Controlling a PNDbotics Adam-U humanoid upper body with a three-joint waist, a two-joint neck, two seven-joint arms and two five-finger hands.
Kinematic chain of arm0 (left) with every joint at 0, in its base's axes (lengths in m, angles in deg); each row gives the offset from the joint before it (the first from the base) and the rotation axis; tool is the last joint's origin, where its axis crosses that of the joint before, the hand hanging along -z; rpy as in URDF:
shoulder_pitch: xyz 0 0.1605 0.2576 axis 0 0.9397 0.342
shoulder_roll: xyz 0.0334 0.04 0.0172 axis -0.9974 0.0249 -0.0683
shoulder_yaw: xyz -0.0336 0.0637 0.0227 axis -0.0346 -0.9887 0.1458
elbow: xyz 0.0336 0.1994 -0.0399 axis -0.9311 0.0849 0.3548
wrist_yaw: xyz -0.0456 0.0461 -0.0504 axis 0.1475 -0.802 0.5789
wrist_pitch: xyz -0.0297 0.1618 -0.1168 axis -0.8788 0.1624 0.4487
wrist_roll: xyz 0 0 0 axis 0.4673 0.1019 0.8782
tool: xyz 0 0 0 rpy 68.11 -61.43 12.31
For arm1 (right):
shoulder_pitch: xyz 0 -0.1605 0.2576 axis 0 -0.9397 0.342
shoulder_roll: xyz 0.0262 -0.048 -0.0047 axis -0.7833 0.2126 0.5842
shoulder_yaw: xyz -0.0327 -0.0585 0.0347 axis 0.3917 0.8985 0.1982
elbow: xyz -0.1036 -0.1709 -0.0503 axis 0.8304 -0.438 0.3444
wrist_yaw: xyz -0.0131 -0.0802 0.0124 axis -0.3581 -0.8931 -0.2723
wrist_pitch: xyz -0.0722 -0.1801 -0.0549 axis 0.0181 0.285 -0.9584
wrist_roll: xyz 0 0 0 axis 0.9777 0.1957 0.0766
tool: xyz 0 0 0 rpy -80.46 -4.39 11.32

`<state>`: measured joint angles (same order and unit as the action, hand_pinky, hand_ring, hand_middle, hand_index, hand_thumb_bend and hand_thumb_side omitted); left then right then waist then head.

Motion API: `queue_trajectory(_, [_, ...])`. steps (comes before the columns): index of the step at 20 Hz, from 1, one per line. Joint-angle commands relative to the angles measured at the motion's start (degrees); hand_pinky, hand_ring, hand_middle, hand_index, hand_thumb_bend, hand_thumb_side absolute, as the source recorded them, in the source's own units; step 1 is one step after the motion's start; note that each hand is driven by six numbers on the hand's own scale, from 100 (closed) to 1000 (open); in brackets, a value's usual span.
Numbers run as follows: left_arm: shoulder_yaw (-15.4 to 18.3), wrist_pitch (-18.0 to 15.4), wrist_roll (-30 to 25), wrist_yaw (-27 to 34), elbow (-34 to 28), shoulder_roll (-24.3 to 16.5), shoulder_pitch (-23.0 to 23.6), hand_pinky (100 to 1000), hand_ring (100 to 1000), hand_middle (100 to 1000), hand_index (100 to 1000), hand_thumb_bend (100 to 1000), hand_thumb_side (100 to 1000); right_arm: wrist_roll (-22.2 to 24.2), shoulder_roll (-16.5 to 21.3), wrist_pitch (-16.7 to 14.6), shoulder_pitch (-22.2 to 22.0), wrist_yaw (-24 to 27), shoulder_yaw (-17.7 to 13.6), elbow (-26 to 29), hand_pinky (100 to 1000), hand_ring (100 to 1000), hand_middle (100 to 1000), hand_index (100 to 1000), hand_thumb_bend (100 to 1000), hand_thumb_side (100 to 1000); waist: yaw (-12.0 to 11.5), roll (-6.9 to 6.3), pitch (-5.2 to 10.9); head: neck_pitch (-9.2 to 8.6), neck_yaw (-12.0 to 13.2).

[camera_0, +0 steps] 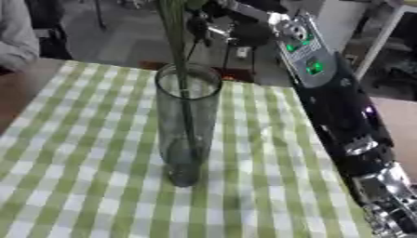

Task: Arrange flowers into the vase.

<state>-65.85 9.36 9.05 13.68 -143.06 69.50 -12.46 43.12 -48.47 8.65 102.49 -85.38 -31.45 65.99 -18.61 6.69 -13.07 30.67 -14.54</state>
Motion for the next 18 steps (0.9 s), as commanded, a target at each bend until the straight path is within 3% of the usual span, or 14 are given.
queue_trajectory(1, [0.2, 0.2, 0.0, -0.1, -0.8, -0.3, -0.6, 535, 826, 938, 958, 100, 867, -0.3, 1.0, 0.5, 0.7, 0.9, -0.6, 1.9, 557, 562, 481, 389, 288, 914, 0.1, -0.70, 0.79, -0.58, 0.2])
queue_trajectory(14, [0.1, 0.3, -0.2, 0.0, -0.8, -0.3, -0.6, 535, 827, 940, 958, 100, 869, 0.9, 2.0, -0.3, 0.5, -0.8, -0.5, 1.6, 564, 580, 498, 423, 288, 921, 0.1, -0.55, 0.65, -0.83, 0.3])
queue_trajectory(18, [0.2, 0.3, -0.2, 0.0, -0.8, -0.4, -0.6, 535, 827, 940, 958, 100, 869, 3.5, 2.9, -1.3, 0.5, -2.7, -0.5, 1.5, 590, 624, 554, 562, 349, 948, 0.2, -0.53, 0.72, -0.80, 0.4])
